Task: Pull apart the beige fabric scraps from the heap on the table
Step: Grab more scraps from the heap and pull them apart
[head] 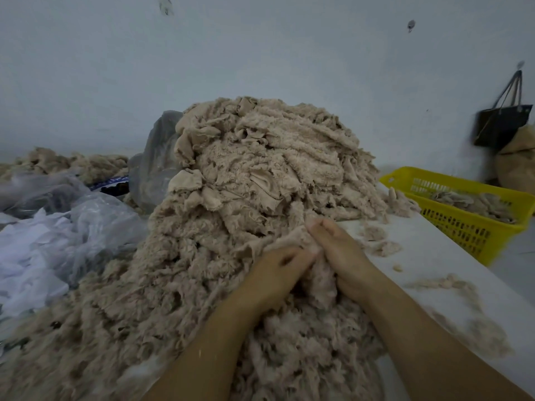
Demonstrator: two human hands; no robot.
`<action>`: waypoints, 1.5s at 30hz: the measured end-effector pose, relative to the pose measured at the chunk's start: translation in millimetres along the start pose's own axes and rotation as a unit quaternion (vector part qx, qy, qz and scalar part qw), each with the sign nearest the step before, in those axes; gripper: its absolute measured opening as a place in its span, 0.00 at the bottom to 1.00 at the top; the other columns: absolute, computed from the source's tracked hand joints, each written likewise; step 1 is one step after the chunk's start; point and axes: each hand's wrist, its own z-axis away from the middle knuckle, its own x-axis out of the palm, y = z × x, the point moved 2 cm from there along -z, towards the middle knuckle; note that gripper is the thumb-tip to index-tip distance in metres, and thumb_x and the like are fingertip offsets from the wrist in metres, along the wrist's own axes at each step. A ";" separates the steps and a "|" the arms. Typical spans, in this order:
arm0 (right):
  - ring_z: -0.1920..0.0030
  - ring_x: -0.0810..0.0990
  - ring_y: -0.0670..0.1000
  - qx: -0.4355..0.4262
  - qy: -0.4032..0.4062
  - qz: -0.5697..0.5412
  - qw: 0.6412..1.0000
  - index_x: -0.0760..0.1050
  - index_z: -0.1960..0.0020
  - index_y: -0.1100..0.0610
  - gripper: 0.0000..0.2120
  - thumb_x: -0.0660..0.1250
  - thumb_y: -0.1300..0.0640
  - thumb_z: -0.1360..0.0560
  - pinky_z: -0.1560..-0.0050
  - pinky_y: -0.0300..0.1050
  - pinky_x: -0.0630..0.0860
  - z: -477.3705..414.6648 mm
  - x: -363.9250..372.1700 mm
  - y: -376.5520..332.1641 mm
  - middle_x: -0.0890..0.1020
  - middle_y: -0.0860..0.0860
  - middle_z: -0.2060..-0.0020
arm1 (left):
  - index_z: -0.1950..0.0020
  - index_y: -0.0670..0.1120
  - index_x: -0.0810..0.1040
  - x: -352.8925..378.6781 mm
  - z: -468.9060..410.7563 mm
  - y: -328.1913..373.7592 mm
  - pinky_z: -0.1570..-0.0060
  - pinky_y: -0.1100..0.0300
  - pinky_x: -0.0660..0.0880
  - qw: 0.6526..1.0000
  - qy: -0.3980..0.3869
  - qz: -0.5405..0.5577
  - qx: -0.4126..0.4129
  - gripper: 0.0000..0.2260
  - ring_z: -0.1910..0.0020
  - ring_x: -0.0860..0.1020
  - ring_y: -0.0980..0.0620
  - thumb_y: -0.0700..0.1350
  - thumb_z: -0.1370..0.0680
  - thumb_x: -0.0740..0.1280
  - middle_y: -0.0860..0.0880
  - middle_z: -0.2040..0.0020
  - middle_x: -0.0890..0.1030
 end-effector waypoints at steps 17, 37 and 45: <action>0.42 0.79 0.41 0.001 0.058 0.133 0.989 0.80 0.67 0.34 0.18 0.60 0.26 0.30 0.38 0.48 0.73 1.1 -0.6 -5.0 0.84 0.37 0.52 | 0.47 0.44 0.77 -57.0 -15.0 -18.2 0.73 0.68 0.67 0.722 0.221 0.654 -0.042 0.05 0.75 0.66 0.59 0.42 0.18 0.63 0.52 0.70 0.75; 0.55 0.68 0.20 -0.105 0.195 0.170 0.960 0.79 0.55 0.47 0.21 0.51 0.40 0.17 0.55 0.30 0.63 2.0 -21.9 -6.4 0.75 0.32 0.53 | 0.53 0.56 0.81 -50.6 -5.3 -10.8 0.53 0.53 0.80 0.915 0.298 0.267 -0.043 0.09 0.53 0.83 0.48 0.49 0.17 0.63 0.53 0.55 0.86; 0.56 0.69 0.19 -0.110 0.169 0.187 0.962 0.78 0.56 0.46 0.26 0.49 0.31 0.22 0.56 0.33 0.65 3.6 -10.9 -8.5 0.74 0.26 0.57 | 0.28 0.47 0.72 -56.7 -10.7 -11.9 0.49 0.39 0.78 0.710 0.248 0.651 -0.103 0.16 0.37 0.77 0.38 0.47 0.15 0.57 0.38 0.34 0.77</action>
